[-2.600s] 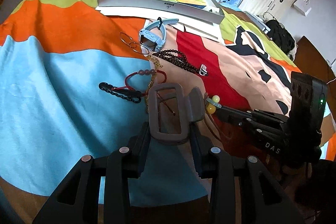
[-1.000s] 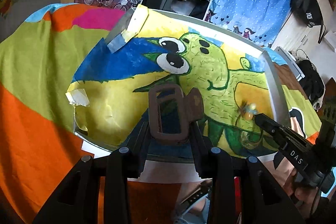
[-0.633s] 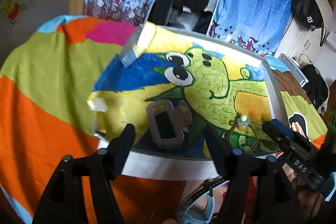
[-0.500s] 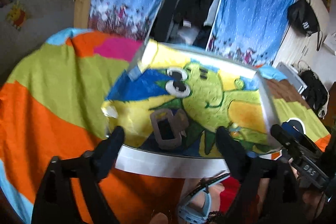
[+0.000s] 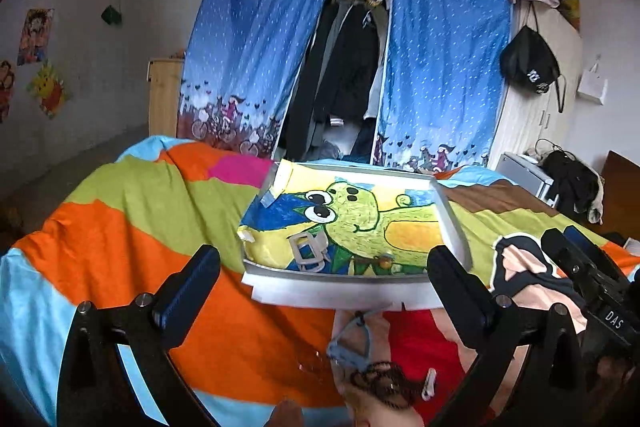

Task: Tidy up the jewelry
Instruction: 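Open both tools and withdraw them from the tray toward the jewelry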

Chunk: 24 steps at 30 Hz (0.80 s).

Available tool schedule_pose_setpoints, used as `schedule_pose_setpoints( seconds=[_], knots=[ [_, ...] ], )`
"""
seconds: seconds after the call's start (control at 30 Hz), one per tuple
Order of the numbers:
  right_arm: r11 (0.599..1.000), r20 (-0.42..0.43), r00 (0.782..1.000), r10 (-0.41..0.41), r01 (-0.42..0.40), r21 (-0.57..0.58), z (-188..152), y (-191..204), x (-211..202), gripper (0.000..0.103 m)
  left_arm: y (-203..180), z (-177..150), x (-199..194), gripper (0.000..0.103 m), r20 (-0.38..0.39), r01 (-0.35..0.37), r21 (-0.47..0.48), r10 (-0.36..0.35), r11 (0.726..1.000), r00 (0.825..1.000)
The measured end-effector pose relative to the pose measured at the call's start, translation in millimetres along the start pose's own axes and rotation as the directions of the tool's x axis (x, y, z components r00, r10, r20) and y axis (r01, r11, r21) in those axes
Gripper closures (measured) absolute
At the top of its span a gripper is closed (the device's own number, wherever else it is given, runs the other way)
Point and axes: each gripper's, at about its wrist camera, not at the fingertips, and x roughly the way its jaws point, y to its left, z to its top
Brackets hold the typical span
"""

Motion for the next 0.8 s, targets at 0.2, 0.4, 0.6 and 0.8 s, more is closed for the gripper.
schedule_pose_setpoints(
  seconds=[0.2, 0.4, 0.6, 0.8],
  knots=[
    [0.999, 0.004, 0.999, -0.041, 0.042, -0.026, -11, 14, -47, 0.000, -6, -25, -52, 0.001, 0.025, -0.008, 0.030, 0.008, 1.000, 1.000],
    [0.998, 0.010, 0.998, -0.066, 0.066, -0.023, -30, 29, -89, 0.000, -7, -54, -87, 0.001, 0.044, -0.013, 0.033, 0.012, 0.999, 0.999],
    [0.996, 0.007, 0.997, -0.078, 0.078, -0.049, -54, 44, -117, 0.000, 2, -79, -103, 0.002, -0.014, -0.006, 0.006, 0.007, 1.000, 1.000],
    [0.997, -0.048, 0.996, -0.075, 0.074, -0.032, -79, 48, -127, 0.000, 14, -102, -108, 0.002, -0.072, -0.019, 0.012, 0.020, 1.000, 0.997]
  ],
)
